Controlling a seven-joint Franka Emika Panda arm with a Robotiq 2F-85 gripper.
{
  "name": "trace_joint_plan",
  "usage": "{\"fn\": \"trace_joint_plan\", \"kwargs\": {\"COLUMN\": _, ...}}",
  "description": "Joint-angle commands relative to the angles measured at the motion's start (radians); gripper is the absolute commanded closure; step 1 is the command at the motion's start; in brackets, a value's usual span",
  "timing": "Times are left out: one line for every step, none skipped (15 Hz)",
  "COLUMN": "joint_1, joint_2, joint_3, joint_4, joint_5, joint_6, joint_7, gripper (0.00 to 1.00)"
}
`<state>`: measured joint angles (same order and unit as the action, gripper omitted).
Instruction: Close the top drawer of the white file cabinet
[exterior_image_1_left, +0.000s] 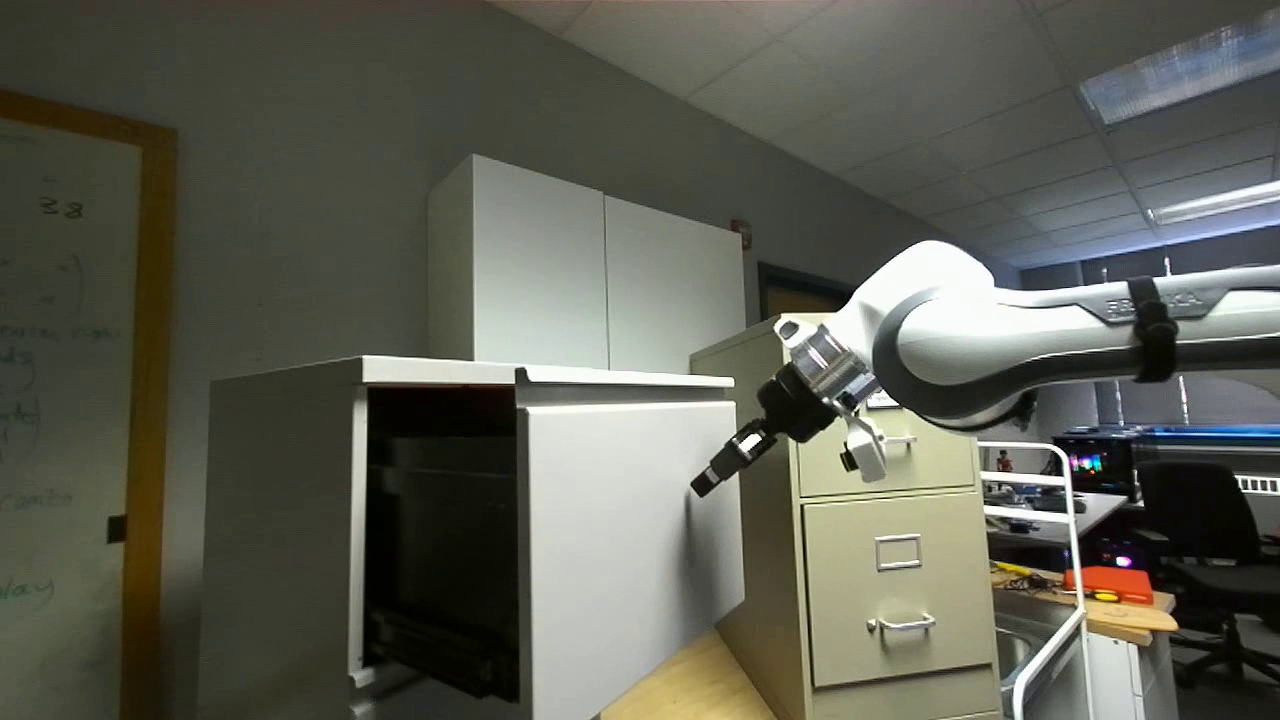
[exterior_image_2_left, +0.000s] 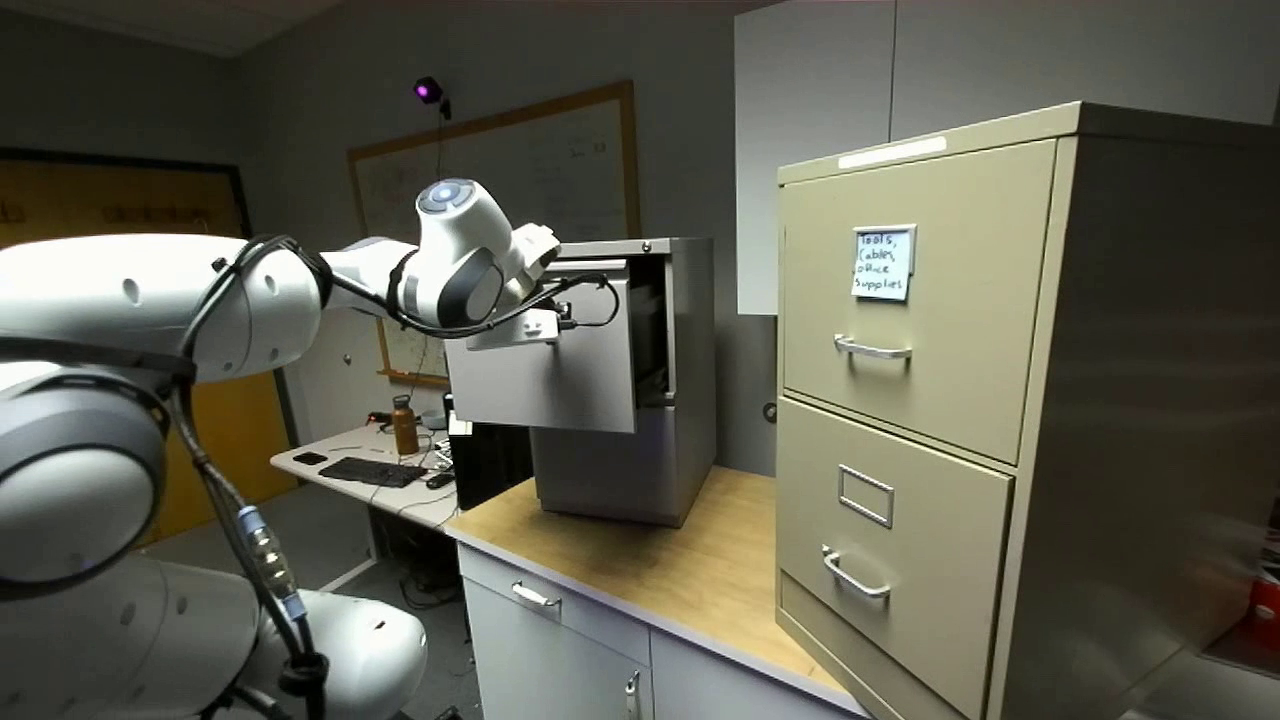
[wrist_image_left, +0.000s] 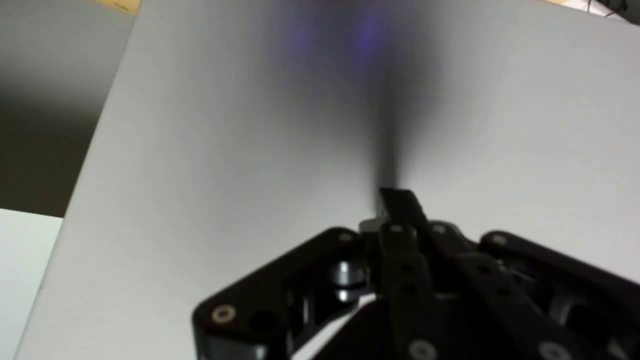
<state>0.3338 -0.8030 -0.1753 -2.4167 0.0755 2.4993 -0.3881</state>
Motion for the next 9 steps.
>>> {"fn": "trace_joint_plan", "kwargs": {"joint_1": 0.022, "joint_2": 0.136, "joint_3": 0.005, "joint_4": 0.136, "joint_5": 0.041, "joint_6": -0.009, "joint_7": -0.012, "gripper": 0.99}}
{"fn": "trace_joint_plan", "kwargs": {"joint_1": 0.023, "joint_2": 0.158, "joint_3": 0.007, "joint_4": 0.158, "joint_5": 0.048, "joint_6": -0.014, "joint_7": -0.012, "gripper": 0.99}}
{"fn": "trace_joint_plan", "kwargs": {"joint_1": 0.025, "joint_2": 0.194, "joint_3": 0.010, "joint_4": 0.188, "joint_5": 0.055, "joint_6": -0.018, "joint_7": -0.010, "gripper": 0.99}}
{"fn": "trace_joint_plan", "kwargs": {"joint_1": 0.025, "joint_2": 0.225, "joint_3": 0.015, "joint_4": 0.215, "joint_5": 0.063, "joint_6": -0.022, "joint_7": -0.008, "gripper": 0.99}}
{"fn": "trace_joint_plan", "kwargs": {"joint_1": 0.023, "joint_2": 0.259, "joint_3": 0.021, "joint_4": 0.243, "joint_5": 0.069, "joint_6": -0.026, "joint_7": -0.004, "gripper": 0.99}}
{"fn": "trace_joint_plan", "kwargs": {"joint_1": 0.019, "joint_2": 0.291, "joint_3": 0.027, "joint_4": 0.270, "joint_5": 0.076, "joint_6": -0.028, "joint_7": -0.002, "gripper": 0.99}}
{"fn": "trace_joint_plan", "kwargs": {"joint_1": 0.017, "joint_2": 0.321, "joint_3": 0.032, "joint_4": 0.300, "joint_5": 0.084, "joint_6": -0.034, "joint_7": -0.001, "gripper": 0.99}}
{"fn": "trace_joint_plan", "kwargs": {"joint_1": 0.014, "joint_2": 0.352, "joint_3": 0.040, "joint_4": 0.331, "joint_5": 0.092, "joint_6": -0.039, "joint_7": 0.003, "gripper": 0.99}}
{"fn": "trace_joint_plan", "kwargs": {"joint_1": 0.012, "joint_2": 0.389, "joint_3": 0.050, "joint_4": 0.367, "joint_5": 0.103, "joint_6": -0.043, "joint_7": 0.008, "gripper": 0.99}}
